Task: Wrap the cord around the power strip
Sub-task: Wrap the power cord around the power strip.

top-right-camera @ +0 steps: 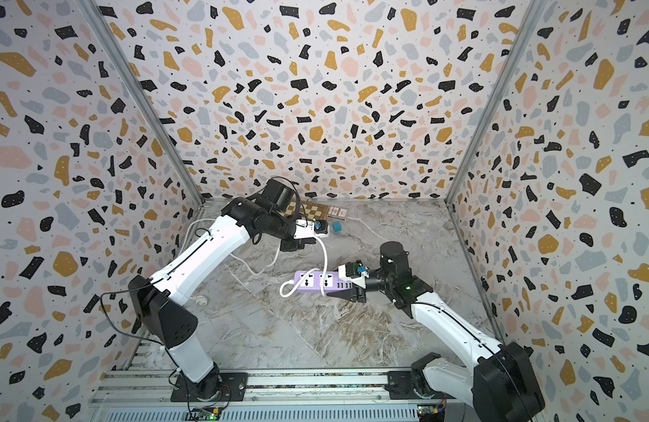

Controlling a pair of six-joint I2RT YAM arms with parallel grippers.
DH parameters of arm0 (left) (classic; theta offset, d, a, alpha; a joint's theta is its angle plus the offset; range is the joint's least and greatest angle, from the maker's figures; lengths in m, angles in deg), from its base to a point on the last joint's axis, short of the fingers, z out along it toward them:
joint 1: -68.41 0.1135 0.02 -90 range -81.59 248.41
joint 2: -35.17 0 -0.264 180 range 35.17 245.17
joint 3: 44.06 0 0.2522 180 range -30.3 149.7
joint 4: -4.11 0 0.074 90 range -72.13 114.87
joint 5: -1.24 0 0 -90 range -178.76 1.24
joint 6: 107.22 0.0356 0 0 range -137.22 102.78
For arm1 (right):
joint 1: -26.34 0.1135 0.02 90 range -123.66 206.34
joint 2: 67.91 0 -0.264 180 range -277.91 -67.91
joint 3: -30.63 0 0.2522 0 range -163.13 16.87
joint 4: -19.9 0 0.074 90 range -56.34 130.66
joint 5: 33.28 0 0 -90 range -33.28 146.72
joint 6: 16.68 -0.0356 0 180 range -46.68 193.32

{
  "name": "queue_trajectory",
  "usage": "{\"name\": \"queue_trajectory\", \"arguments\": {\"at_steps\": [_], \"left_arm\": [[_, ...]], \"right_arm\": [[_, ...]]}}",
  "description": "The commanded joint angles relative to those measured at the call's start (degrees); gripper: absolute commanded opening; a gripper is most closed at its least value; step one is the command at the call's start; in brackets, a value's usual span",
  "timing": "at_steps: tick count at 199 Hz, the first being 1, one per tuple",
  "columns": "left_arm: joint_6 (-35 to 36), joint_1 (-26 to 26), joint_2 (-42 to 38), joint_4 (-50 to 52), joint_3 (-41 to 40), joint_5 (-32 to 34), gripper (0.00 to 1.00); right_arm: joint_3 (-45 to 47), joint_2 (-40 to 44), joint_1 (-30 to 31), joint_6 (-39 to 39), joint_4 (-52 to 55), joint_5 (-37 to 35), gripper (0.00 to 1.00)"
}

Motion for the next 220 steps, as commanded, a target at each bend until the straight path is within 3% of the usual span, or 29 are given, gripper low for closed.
{"name": "queue_trajectory", "arguments": {"at_steps": [1,44,71,107,135,220], "left_arm": [[-3.3,1.5,2.0,-0.2,-1.1,-10.3,0.15],[-7.8,3.6,2.5,-6.1,-9.2,-21.4,0.36],[-9.2,4.2,2.7,-6.5,-13.4,-22.9,0.44],[-12.9,5.8,0.7,-11.6,-21.6,-24.6,0.53],[-15.6,6.2,-1.0,-18.1,-27.5,-25.2,0.54],[-19.9,6.1,2.9,-23.9,-32.3,-26.7,0.50]], "right_arm": [[-1.0,3.8,0.9,-6.4,-13.8,5.9,0.00],[-0.8,4.4,-0.4,-12.1,-22.7,2.5,0.00],[-0.4,4.5,-1.0,-18.1,-28.5,0.6,0.00],[2.8,5.7,-4.2,-27.0,-39.3,-7.2,0.00],[2.8,5.5,-6.5,-30.0,-40.5,-11.1,0.00],[0.4,5.3,-8.9,-32.8,-40.0,-19.6,0.00]]}}
